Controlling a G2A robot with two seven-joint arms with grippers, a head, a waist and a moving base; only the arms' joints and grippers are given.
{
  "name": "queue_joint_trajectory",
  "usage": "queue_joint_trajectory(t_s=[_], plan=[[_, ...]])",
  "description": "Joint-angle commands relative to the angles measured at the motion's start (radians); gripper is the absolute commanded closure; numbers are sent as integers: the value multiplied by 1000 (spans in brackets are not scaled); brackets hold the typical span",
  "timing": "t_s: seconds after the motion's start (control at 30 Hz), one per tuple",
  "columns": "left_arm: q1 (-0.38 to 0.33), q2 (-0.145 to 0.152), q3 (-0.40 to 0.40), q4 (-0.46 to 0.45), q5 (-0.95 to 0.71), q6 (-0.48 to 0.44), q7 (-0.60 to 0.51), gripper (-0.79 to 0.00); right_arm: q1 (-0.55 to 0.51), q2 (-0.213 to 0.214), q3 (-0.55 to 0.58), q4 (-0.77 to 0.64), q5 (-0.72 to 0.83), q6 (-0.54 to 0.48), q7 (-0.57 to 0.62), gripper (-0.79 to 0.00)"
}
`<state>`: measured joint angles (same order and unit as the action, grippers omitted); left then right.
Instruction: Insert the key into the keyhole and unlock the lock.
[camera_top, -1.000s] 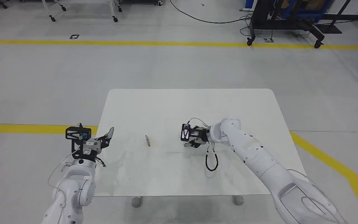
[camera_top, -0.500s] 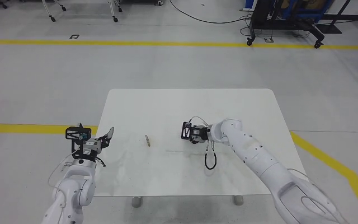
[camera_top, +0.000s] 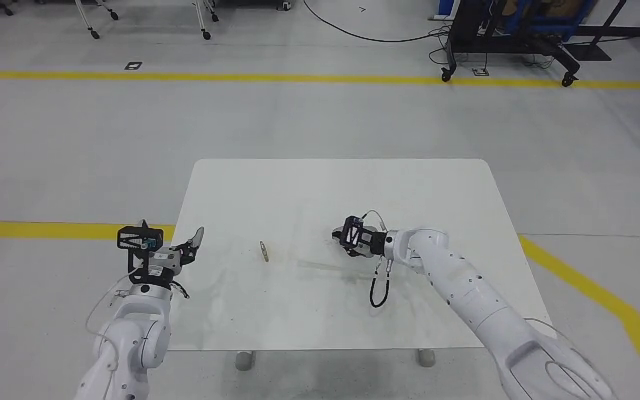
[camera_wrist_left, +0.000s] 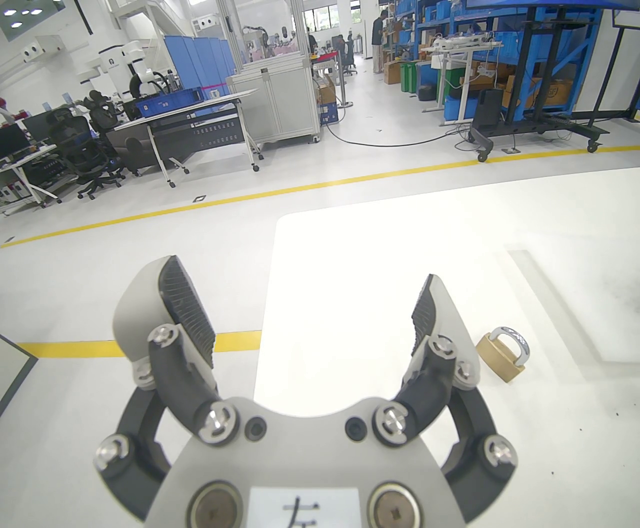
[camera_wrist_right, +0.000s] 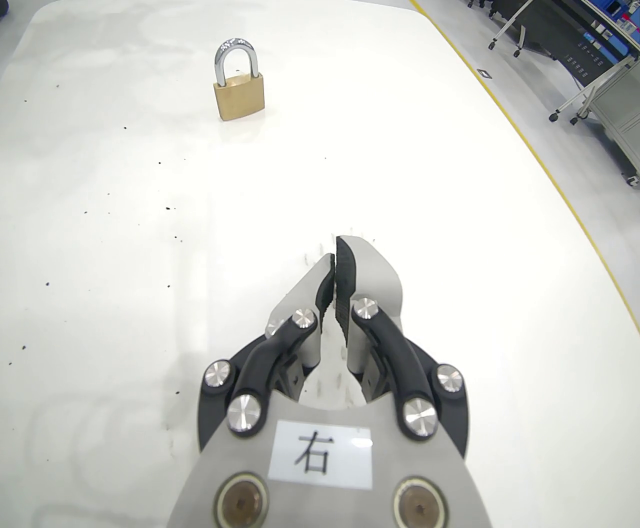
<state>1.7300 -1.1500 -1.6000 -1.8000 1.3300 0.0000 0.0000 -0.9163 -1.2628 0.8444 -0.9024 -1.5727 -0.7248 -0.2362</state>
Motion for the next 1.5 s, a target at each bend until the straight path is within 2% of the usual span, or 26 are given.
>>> queue_joint_trajectory(t_s=[0.0,0.2,0.37,0.47,0.63,0.73,0.83,1.07,1.27,1.47], plan=[[0,0,0,0,0,0,0,-785,0,0,0,0,0,0,0,0],[-9,-1,11,-21,20,-6,-7,-785,-26,7,26,-42,31,25,-58,0],[-72,-5,96,-61,66,-64,-71,-785,-42,16,43,-57,34,-3,-107,0],[-137,-9,156,-72,85,-117,-115,-785,-42,15,39,-46,41,-8,-89,0],[-291,-15,265,-67,160,-229,-234,-785,-30,8,26,-15,52,-13,-76,0],[-397,-26,361,-8,249,-238,-363,-785,-27,4,25,-4,50,31,-72,0],[-508,-46,456,71,254,-244,-444,-785,-27,3,27,1,60,31,-101,0],[-693,-95,637,299,280,-241,-531,-785,-23,2,24,12,49,33,-141,0],[-788,-140,748,474,294,-199,-533,-785,-17,3,20,22,32,31,-176,0],[-850,-176,819,614,330,-168,-519,-785,-6,-2,17,54,40,33,-189,0]])
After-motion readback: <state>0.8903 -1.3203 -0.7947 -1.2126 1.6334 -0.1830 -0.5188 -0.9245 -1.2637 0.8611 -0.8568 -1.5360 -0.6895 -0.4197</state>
